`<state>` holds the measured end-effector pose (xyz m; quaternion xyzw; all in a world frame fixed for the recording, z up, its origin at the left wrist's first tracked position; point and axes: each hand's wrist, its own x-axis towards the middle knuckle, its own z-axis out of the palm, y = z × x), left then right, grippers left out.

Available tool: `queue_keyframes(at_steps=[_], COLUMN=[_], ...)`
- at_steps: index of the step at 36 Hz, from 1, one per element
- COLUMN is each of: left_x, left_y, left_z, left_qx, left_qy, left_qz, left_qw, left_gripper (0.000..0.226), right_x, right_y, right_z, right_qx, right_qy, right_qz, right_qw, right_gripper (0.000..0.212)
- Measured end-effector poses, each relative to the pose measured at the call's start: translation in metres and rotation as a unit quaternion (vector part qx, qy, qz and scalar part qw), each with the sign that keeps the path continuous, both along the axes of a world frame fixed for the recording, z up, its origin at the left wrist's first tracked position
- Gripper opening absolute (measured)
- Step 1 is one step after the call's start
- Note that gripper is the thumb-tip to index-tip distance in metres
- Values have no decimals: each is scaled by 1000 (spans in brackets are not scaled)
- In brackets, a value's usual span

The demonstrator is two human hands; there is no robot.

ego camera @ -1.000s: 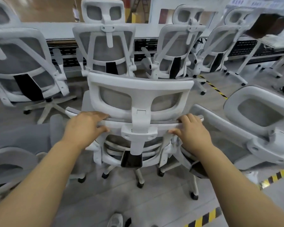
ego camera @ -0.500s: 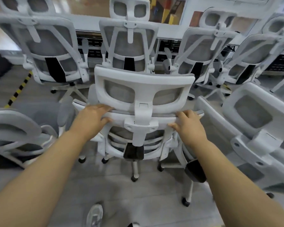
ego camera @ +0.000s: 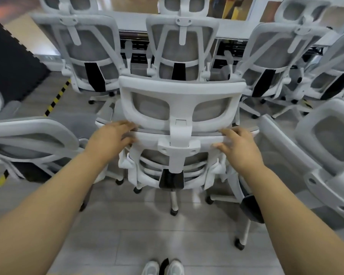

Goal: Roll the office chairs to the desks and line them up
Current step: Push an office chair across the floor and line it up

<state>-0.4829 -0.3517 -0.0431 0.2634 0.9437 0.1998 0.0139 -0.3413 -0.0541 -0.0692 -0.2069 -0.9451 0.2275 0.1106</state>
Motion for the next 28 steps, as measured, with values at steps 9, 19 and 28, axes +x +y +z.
queue_keyframes(at_steps=[9, 19, 28], left_x=[-1, -6, -2], left_y=[3, 4, 3], left_z=[1, -1, -4], left_qx=[39, 42, 15], left_qy=[9, -11, -11], left_qz=[5, 11, 8], left_qw=[999, 999, 1000], left_gripper=[35, 33, 38], right_x=[-6, -9, -4], right_y=[4, 0, 0], right_z=[0, 1, 7], right_qx=[-8, 0, 22], right_qy=[3, 12, -27], right_qz=[-5, -2, 2], right_qw=[1000, 1000, 999], right_gripper=[49, 49, 52])
